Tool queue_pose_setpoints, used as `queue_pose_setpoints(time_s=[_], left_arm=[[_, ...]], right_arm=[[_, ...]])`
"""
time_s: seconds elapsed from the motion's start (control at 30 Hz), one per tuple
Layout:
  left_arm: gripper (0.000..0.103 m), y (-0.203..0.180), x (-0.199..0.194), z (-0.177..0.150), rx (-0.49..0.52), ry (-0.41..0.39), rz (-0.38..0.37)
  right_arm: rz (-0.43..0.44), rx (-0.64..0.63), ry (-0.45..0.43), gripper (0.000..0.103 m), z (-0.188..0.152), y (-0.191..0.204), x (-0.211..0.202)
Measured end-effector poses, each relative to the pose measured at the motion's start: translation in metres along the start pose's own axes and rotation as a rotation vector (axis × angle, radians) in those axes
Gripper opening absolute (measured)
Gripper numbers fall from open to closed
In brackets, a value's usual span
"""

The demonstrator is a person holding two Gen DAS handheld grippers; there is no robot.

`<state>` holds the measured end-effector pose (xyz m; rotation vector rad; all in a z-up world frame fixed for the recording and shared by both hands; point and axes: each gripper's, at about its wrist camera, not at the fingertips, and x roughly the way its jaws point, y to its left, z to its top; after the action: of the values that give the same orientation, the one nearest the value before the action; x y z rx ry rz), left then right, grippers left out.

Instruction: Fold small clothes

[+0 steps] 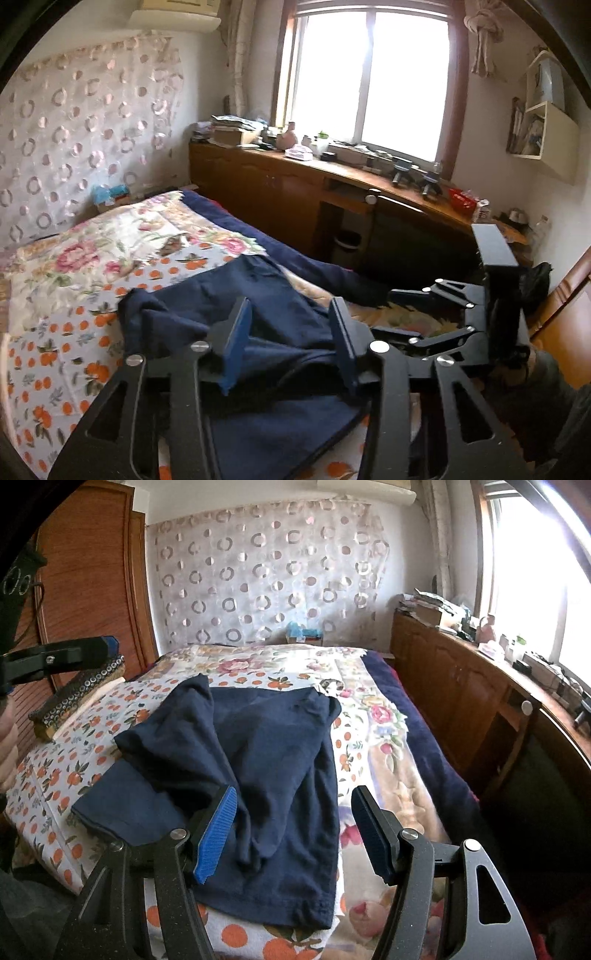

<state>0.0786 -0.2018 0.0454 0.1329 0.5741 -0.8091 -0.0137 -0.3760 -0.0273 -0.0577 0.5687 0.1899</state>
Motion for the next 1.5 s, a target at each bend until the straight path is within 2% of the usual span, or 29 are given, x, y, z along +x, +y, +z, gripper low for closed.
queue_pose_setpoints(time_s=[0.07,0.17,0.27,0.57,0.73,1.17,1.5], left_arm=[[0.066,0.007,-0.004,-0.005,-0.011,-0.001,0.018],[0.078,0.025,-0.015,-0.016,-0.036,-0.015,0.071],[0.078,0.044,-0.025,-0.032,-0.062,-0.021,0.139],[0.078,0.093,-0.045,-0.079,-0.150,0.009,0.278],[0.078,0.111,-0.051,-0.095,-0.190,0.016,0.318],[0.078,0.132,-0.067,-0.104,-0.225,-0.004,0.358],[0.078,0.140,-0.073,-0.108,-0.242,-0.014,0.368]], right_arm=[[0.006,-0.005,0.002,0.066,-0.001,0.006,0.001],[0.016,-0.015,0.006,0.066,0.001,0.016,0.007],[0.030,-0.027,0.015,0.066,0.001,0.023,0.013],[0.076,-0.061,0.063,0.066,0.020,0.005,0.049],[0.099,-0.089,0.073,0.066,0.030,0.016,0.059],[0.183,-0.193,0.082,0.066,0.057,0.049,0.083],[0.302,-0.287,0.148,0.066,0.081,0.092,0.124]])
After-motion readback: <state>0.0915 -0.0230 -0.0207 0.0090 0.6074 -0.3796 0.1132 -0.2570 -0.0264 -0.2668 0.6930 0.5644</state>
